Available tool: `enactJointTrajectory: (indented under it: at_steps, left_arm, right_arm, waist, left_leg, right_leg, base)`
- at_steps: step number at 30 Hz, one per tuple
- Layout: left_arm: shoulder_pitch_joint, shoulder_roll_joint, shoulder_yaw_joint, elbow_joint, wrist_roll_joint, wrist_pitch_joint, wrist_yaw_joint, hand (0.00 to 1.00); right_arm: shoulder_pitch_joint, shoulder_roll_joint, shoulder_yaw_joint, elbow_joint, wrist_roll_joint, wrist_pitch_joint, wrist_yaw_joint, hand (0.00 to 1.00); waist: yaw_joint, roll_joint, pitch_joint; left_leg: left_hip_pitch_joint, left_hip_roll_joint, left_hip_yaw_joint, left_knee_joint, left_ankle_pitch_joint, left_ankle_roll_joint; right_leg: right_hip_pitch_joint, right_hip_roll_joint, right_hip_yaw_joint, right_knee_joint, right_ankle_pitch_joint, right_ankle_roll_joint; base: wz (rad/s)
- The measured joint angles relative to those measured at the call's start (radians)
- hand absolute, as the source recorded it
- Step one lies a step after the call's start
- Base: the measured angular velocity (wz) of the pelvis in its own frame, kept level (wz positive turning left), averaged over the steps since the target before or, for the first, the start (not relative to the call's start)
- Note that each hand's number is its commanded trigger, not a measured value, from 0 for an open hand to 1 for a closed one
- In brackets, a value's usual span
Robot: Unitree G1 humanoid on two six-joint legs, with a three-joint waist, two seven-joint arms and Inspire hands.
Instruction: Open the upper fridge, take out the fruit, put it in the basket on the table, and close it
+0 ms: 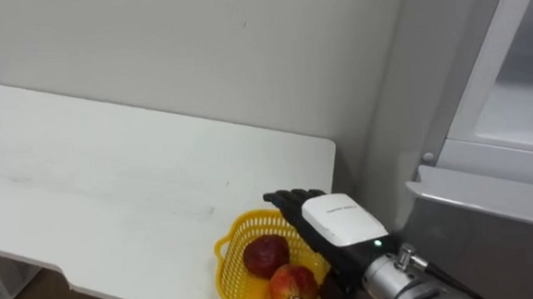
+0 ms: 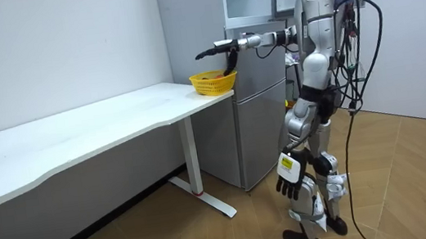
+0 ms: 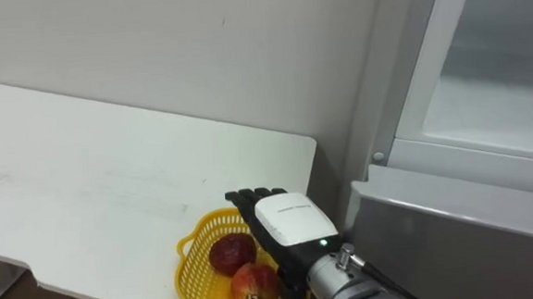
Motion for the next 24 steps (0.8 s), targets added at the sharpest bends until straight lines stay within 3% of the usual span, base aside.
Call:
enactJointTrajectory:
  at_steps: [8, 13, 16, 21, 24]
  left_arm:
    - [0.012, -0.002, 0.003, -0.001, -0.002, 0.000, 0.006, 0.00]
    - [0.015, -0.024, 0.002, -0.001, -0.003, -0.003, 0.019, 0.00]
    - [0.022, -0.029, 0.002, 0.000, -0.004, -0.018, 0.023, 0.00]
    - [0.035, -0.035, 0.003, 0.004, -0.004, -0.022, 0.037, 0.00]
    - [0.053, -0.040, 0.003, 0.011, -0.005, -0.024, 0.041, 0.00]
  right_arm:
    - [-0.011, 0.000, -0.081, -0.177, 0.091, -0.040, -0.070, 0.00]
    - [-0.011, 0.001, -0.092, -0.312, 0.131, -0.065, -0.114, 0.00]
    - [-0.010, 0.002, -0.122, -0.348, 0.226, -0.079, -0.135, 0.00]
    - [-0.008, 0.018, -0.218, -0.460, 0.276, -0.107, -0.181, 0.00]
    - [-0.004, 0.022, -0.254, -0.517, 0.279, -0.128, -0.230, 0.00]
  waist:
    - [-0.033, 0.021, -0.0029]
    - [-0.056, 0.049, -0.0135]
    - [-0.076, 0.052, -0.0176]
    - [-0.125, 0.054, -0.0211]
    - [-0.134, 0.058, -0.0231]
  left_leg:
    - [0.018, 0.001, 0.011, 0.000, 0.000, 0.000]
    - [0.035, 0.004, 0.041, -0.009, 0.000, 0.000]
    - [0.054, 0.007, 0.047, -0.013, 0.000, 0.000]
    - [0.073, 0.008, 0.047, -0.016, 0.000, 0.000]
    - [0.091, 0.012, 0.071, -0.028, -0.001, -0.001]
  right_leg:
    - [0.011, 0.002, 0.020, 0.000, 0.000, 0.000]
    - [0.012, 0.002, 0.048, 0.001, 0.000, 0.000]
    - [0.023, 0.004, 0.055, 0.001, 0.000, 0.000]
    - [0.040, 0.004, 0.056, 0.000, 0.000, 0.000]
    - [0.047, 0.007, 0.078, 0.001, 0.000, 0.000]
  base:
    - [-0.02]
    - [-0.16]
    - [-0.10]
    - [-0.03]
    - [-0.22]
